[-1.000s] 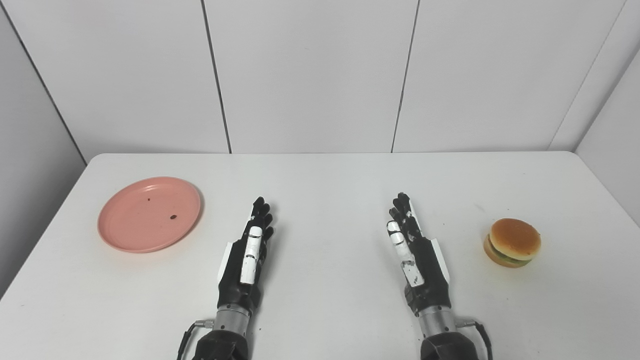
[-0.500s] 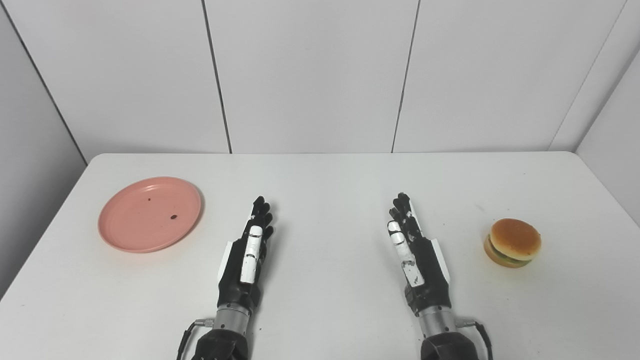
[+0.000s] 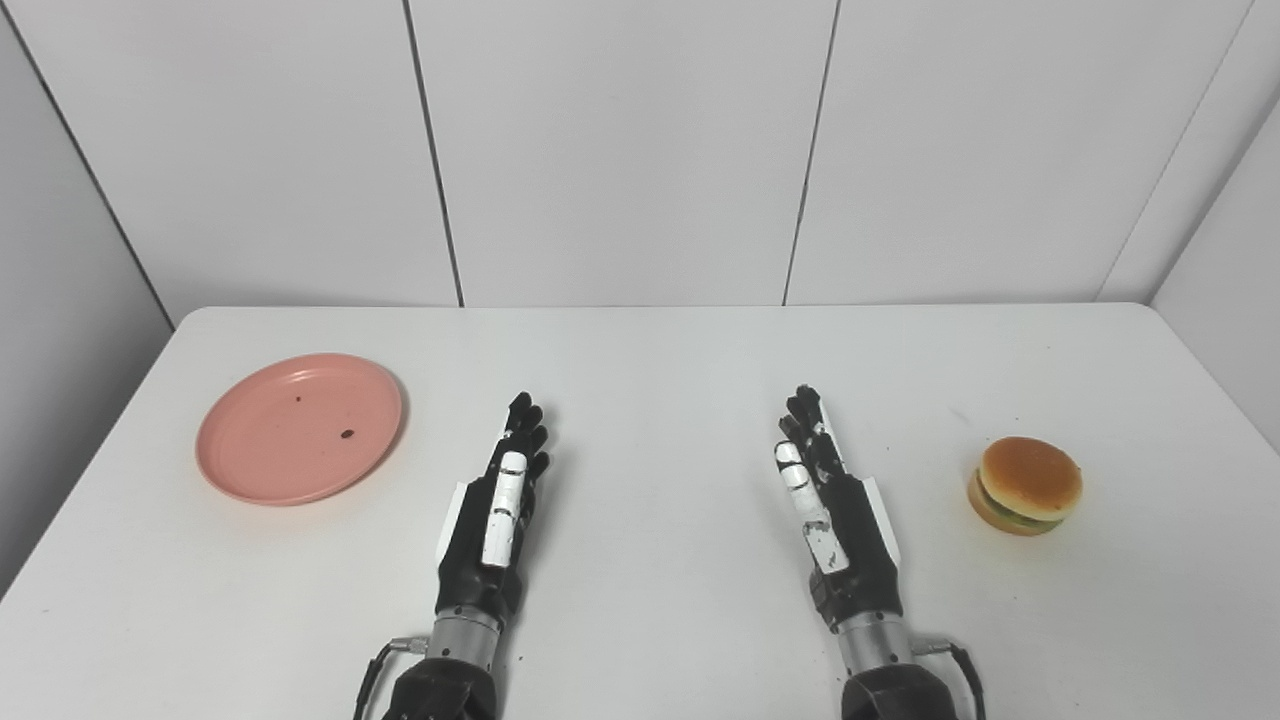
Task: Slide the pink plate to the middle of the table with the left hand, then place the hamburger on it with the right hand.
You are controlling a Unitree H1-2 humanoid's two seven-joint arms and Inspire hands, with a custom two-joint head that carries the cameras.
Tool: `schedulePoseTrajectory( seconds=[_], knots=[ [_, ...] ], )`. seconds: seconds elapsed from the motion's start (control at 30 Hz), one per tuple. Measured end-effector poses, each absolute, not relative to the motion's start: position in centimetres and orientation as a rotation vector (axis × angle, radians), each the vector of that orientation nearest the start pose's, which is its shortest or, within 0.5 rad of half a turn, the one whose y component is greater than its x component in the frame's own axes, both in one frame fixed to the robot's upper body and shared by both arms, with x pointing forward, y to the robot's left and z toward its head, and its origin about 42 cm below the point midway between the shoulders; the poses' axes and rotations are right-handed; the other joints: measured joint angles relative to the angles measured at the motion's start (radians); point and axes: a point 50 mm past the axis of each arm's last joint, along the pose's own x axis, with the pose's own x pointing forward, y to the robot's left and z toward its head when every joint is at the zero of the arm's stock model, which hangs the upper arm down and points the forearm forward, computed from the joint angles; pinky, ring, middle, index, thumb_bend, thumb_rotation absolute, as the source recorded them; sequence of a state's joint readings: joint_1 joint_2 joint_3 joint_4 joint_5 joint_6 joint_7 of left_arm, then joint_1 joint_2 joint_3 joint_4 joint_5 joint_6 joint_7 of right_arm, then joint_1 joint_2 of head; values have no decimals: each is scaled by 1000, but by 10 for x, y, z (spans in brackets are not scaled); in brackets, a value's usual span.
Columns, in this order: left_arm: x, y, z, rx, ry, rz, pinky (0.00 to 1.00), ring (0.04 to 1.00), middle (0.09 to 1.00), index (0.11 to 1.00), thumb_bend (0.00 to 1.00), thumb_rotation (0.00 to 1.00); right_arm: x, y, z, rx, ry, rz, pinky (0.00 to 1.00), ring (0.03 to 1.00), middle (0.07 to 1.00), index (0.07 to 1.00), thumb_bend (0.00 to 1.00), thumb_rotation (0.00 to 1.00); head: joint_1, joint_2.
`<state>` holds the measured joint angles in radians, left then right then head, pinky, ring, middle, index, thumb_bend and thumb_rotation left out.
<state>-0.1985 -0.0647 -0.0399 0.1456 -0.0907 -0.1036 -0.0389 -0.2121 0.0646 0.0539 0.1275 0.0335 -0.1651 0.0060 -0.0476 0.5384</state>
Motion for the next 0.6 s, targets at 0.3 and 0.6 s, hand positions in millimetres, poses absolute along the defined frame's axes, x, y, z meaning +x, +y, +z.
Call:
schedulePoseTrajectory(
  seconds=[0.3, 0.6],
  knots=[
    [344, 157, 124, -146, -143, -135, 1000, 1000, 1000, 1000, 548, 1000, 347, -154, 138, 94, -241, 116, 1000, 1000, 1000, 1000, 629, 783, 0, 0],
    [344, 157, 124, -141, -144, -141, 1000, 1000, 1000, 1000, 541, 1000, 347, -154, 138, 95, -241, 114, 1000, 1000, 1000, 1000, 602, 779, -3, -2]
  ],
)
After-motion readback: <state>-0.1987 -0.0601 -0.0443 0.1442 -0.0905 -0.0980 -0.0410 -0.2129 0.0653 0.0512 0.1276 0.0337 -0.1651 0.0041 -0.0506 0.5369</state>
